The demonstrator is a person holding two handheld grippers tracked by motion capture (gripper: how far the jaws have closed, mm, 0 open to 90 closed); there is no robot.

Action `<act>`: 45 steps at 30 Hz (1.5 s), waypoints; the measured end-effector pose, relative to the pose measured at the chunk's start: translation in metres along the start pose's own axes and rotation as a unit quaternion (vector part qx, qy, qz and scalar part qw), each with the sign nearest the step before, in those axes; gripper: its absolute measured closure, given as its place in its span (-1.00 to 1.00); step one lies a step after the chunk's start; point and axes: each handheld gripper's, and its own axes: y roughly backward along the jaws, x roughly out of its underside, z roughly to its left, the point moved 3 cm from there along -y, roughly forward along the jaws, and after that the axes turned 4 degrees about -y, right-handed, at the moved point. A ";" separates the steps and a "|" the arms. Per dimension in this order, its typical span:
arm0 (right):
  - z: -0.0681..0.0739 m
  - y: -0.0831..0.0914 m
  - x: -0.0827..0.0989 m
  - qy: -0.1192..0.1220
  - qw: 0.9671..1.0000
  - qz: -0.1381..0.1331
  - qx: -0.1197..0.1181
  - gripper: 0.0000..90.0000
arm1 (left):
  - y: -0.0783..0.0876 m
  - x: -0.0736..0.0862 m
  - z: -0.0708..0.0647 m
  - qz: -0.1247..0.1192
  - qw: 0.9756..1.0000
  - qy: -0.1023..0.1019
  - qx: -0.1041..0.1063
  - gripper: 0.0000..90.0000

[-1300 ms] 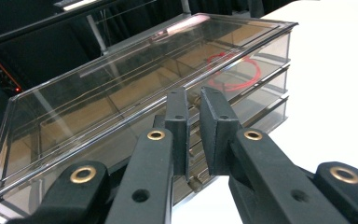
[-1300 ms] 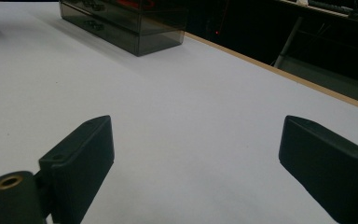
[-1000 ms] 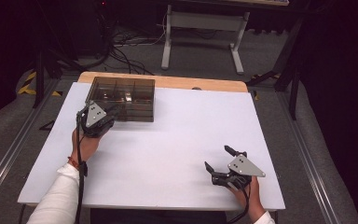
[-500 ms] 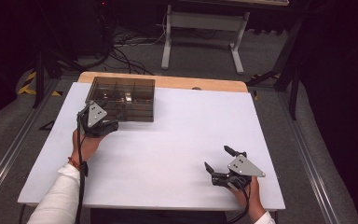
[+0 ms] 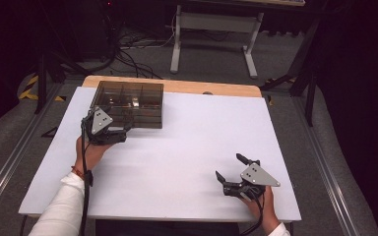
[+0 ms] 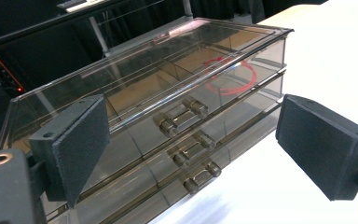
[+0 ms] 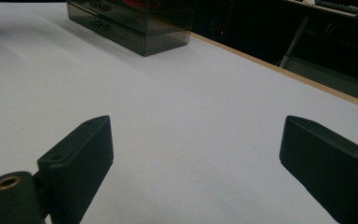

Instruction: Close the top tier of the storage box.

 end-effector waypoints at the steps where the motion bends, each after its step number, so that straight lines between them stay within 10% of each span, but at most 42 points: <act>1: 0.000 0.000 0.000 -0.001 1.000 0.000 -0.001 -0.76 | 0.000 0.000 0.000 0.000 1.000 -0.001 0.001 -0.76; 45: 0.007 -0.001 -0.001 0.004 1.000 0.001 -0.014 -0.77 | 0.004 -0.018 -0.031 -0.018 0.998 -0.031 0.058 -0.75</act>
